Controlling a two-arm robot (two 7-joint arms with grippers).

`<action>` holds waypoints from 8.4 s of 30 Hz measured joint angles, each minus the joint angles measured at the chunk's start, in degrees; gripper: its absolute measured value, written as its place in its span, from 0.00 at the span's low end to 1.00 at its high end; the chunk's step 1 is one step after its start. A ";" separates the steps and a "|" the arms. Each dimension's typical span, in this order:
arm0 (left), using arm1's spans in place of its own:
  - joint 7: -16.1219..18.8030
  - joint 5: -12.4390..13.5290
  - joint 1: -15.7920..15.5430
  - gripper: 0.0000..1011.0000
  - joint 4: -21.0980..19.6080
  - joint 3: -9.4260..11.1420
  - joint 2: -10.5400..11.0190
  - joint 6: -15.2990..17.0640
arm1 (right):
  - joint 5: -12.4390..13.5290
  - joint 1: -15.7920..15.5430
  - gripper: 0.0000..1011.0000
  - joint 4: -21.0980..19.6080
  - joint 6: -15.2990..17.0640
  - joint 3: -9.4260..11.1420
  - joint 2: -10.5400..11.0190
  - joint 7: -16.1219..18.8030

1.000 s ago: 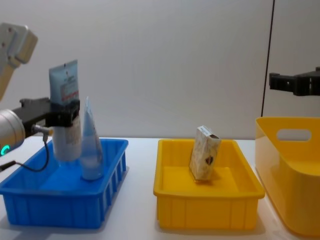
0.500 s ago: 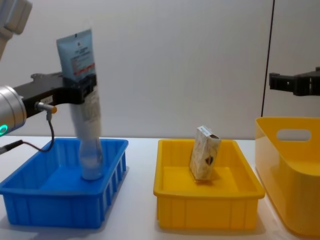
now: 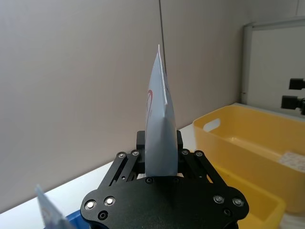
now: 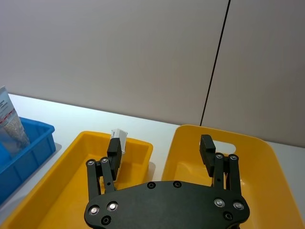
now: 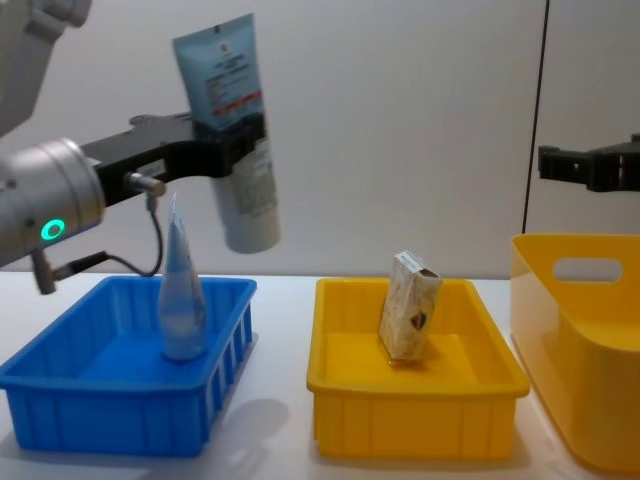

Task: Bimanual collaborative sorting of washing and personal care products

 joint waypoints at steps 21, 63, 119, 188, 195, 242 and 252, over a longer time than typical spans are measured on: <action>5.74 2.07 -3.45 0.27 0.05 4.28 -5.52 7.78 | 0.00 0.00 0.99 0.00 0.00 0.00 0.00 0.00; 9.54 5.56 -4.95 0.27 -0.12 6.35 -8.79 12.10 | 5.05 2.81 0.99 1.10 4.09 -2.74 4.38 12.40; 9.64 5.68 -5.00 0.27 -0.11 6.42 -8.89 12.23 | 5.80 24.83 0.99 25.48 -0.22 -16.27 6.42 30.09; 9.64 5.68 -5.00 0.99 -0.12 6.42 -8.89 12.23 | 10.58 27.82 0.04 30.83 -4.37 -16.20 4.79 26.69; 9.65 5.68 -5.00 0.99 -0.11 6.42 -8.89 12.23 | 10.95 26.95 0.00 29.65 -4.09 -14.81 4.71 23.06; 9.65 5.68 -5.00 0.99 -0.12 6.42 -8.89 12.23 | 7.51 13.19 0.00 13.05 10.49 -0.52 0.90 -9.58; 9.64 5.68 -5.00 0.99 -0.12 6.42 -8.88 12.23 | 7.58 9.41 0.25 10.76 15.89 4.44 -0.63 -15.52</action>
